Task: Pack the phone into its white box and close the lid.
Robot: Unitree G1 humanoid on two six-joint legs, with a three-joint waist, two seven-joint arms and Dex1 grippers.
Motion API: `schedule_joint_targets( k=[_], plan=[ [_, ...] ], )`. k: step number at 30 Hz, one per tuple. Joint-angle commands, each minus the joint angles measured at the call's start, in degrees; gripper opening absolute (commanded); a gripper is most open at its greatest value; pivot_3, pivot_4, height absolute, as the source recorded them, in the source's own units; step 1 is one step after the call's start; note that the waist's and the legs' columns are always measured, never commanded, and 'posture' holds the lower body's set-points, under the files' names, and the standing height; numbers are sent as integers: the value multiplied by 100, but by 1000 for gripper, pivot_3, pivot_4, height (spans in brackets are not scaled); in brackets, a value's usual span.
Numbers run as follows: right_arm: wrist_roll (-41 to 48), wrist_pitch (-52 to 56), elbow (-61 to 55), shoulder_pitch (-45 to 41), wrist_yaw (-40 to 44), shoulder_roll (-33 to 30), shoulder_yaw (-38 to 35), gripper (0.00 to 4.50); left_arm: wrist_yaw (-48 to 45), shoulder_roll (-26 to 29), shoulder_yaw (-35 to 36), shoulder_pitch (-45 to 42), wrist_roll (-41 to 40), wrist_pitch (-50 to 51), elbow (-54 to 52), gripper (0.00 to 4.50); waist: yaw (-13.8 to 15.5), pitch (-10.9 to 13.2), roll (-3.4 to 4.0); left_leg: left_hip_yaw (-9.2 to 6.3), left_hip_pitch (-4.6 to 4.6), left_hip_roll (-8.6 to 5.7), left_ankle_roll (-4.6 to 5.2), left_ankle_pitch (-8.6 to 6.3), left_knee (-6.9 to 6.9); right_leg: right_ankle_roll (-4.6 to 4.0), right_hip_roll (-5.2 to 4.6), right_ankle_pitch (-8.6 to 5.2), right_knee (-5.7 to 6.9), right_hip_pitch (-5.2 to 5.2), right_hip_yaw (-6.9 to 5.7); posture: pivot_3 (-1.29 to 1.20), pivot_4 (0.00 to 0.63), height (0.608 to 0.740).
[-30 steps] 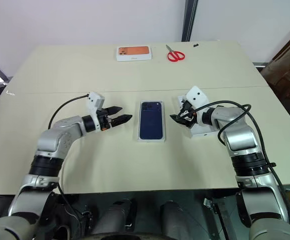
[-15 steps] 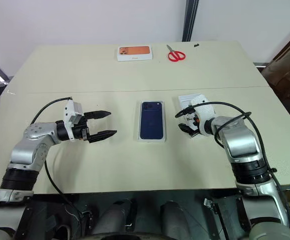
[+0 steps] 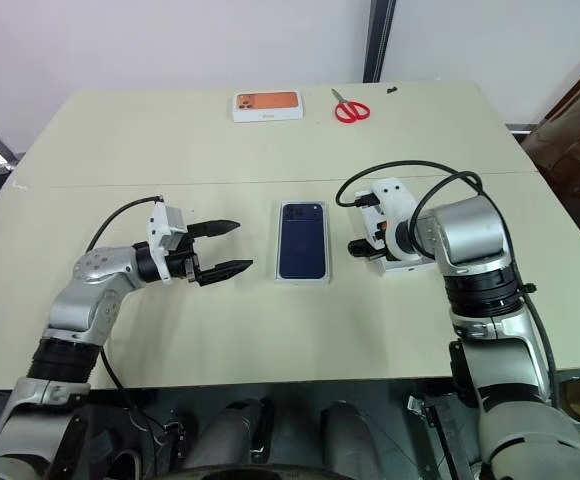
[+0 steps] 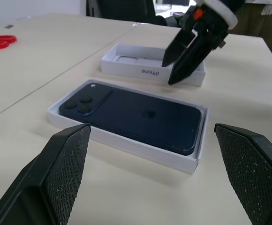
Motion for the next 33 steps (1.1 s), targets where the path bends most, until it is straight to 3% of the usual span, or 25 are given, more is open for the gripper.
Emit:
schedule_joint_targets(
  k=[1,12,16,22,28,30,33],
  plan=[
    [189,39,39,-233,-170,46,41,4483,66,49,136,134,-74,-73,-349,4448,-1,0,0,-1,0,0,0,0,1,0,0,0,0,1,-1,0,150,734],
    [72,-244,901,-638,-517,217,187,4483,137,86,159,308,-102,-121,-593,4448,10,0,0,1,1,-1,1,0,5,0,0,0,0,5,-1,0,150,734],
    [-13,-368,1104,-628,-670,299,101,3212,214,46,139,299,-89,-104,-617,4500,-1,-1,0,1,2,0,1,-1,4,0,1,0,1,4,-1,0,150,734],
    [-104,-414,1230,-661,-884,399,0,33,281,13,116,293,-85,-81,-627,4500,-31,-1,1,1,2,2,1,-1,0,0,4,0,2,1,-1,0,150,734],
    [-413,-893,1939,-1152,-1607,705,-927,33,317,38,156,206,-66,-90,-509,4500,-16,0,3,1,3,1,1,0,4,0,4,0,4,4,-1,0,150,734],
    [-298,-1212,2194,-1435,-1870,981,-1571,33,333,58,175,193,-47,-122,-476,4500,-14,1,5,4,1,0,0,0,1,0,4,0,6,-1,1,0,150,734],
    [131,-1800,2066,-1557,-1235,1193,-1526,33,379,68,218,158,-69,-102,-441,4500,-37,2,7,8,0,1,-7,4,-3,0,4,0,6,-6,3,0,150,734]
  ],
)
